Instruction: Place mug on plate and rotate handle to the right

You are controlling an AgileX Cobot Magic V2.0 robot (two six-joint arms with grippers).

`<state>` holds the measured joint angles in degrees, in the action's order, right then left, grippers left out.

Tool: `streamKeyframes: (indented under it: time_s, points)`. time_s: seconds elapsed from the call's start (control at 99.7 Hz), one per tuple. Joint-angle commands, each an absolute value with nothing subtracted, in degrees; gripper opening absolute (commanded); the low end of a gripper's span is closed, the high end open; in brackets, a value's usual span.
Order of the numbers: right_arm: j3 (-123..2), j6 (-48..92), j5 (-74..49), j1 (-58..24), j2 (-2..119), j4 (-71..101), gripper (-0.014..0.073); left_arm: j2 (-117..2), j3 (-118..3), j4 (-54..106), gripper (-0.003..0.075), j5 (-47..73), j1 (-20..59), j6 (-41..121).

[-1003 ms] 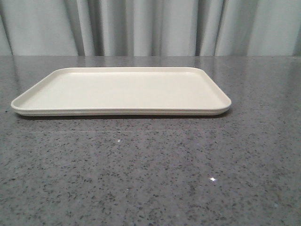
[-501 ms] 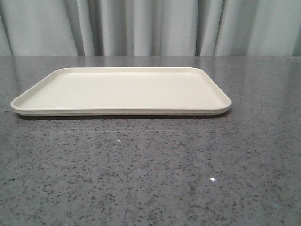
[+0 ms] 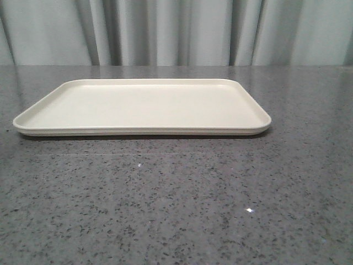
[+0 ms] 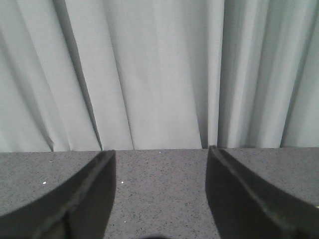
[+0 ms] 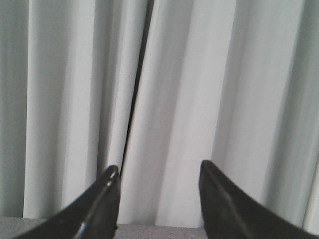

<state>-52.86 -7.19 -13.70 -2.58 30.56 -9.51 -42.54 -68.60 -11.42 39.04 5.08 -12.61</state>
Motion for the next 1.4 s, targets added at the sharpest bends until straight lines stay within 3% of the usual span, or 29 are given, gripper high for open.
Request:
streamKeyframes:
  time_s: [0.0,0.381,0.772,1.073,1.394]
  points:
    - [-54.75,-6.99,-9.10,-2.26,31.22,-10.70,0.0384,-42.64,-70.64,-11.97,0.0420,35.88,5.07,-12.48]
    - [-56.17,-6.99,-11.40,-2.26,32.25,-10.87,0.0385,-45.65,-77.72,-10.81,0.0421,51.51,5.07,-11.24]
    - [-69.52,-6.94,-25.04,-2.26,41.31,-10.87,0.0388,-58.29,-93.97,-11.35,0.0421,72.45,5.07,-3.34]
    - [-72.74,-6.19,-29.59,-2.26,44.26,-10.87,0.0388,-61.08,-90.37,-10.09,0.0421,72.44,5.07,-2.96]
    - [-72.74,-6.15,-29.77,-2.26,45.54,-10.87,0.0387,-58.15,-75.45,-9.31,0.0421,72.44,5.07,-2.84]
